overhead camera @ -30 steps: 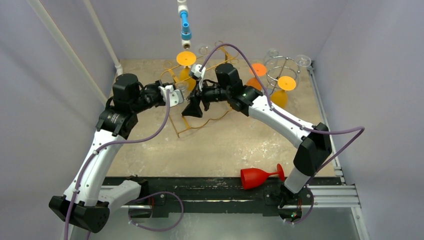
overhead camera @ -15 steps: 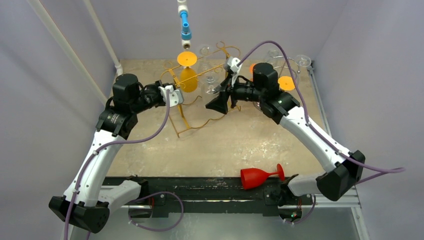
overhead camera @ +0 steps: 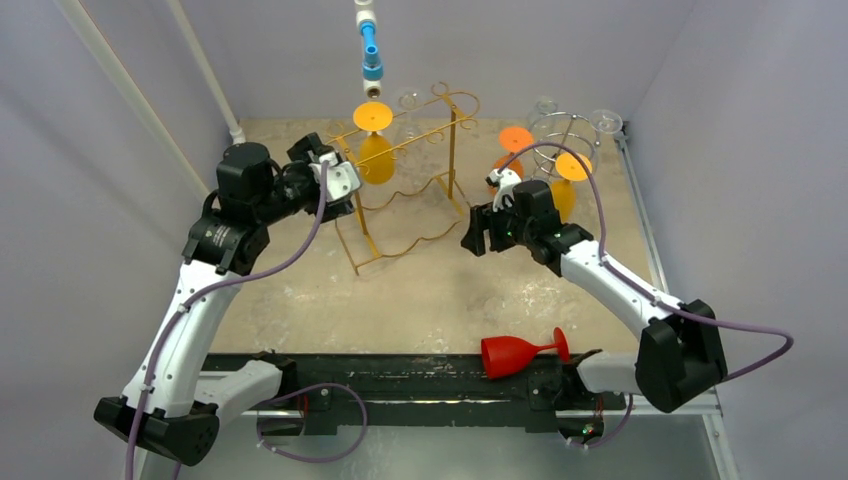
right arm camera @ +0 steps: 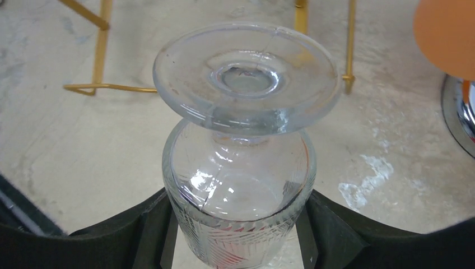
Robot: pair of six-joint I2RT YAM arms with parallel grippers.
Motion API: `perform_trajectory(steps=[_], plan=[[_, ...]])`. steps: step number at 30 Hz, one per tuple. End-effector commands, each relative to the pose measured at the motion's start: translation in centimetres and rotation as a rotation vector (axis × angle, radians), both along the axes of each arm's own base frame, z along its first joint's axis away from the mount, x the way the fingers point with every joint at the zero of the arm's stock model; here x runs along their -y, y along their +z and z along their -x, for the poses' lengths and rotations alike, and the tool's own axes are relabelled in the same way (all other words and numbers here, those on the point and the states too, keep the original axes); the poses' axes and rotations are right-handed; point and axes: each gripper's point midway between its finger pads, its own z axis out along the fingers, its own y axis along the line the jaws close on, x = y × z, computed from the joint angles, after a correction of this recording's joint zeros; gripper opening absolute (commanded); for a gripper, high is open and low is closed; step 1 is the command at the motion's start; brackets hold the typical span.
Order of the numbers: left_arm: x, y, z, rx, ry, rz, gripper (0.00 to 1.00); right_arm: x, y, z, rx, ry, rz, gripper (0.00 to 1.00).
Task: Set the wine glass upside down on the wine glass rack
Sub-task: Place the wine glass at the center of the board.
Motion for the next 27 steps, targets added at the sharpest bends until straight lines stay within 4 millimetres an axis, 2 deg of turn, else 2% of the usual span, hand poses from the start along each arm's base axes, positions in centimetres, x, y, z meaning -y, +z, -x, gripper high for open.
perform_trajectory(steps=[1, 6, 9, 14, 20, 23, 27], plan=[[-0.4, 3.1, 0.5, 0.026, 0.041, 0.066, 0.83, 1.9, 2.6, -2.6, 0.159, -0.205, -0.05, 0.05], [-0.7, 5.0, 1.0, 0.049, 0.063, 0.106, 0.99, 4.8, -1.8, -2.6, 0.146, -0.4, -0.038, 0.01], [-0.8, 6.1, 1.3, 0.063, 0.071, 0.122, 1.0, 6.5, -4.0, -2.6, 0.132, -0.519, -0.024, 0.02], [-0.9, 6.8, 1.6, 0.07, 0.072, 0.133, 1.0, 8.1, -6.5, -2.9, 0.118, -0.63, 0.006, 0.08], [-0.9, 7.1, 1.6, 0.076, 0.069, 0.138, 1.0, 7.9, -7.8, -3.1, 0.124, -0.642, -0.01, 0.15], [-0.8, 7.3, 1.6, 0.085, 0.063, 0.139, 1.0, 7.7, -8.7, -2.9, 0.088, -0.643, 0.0, 0.24], [-0.6, 7.8, 1.8, 0.113, 0.045, 0.138, 1.0, 7.3, -9.5, -2.6, 0.046, -0.644, -0.004, 0.48]])
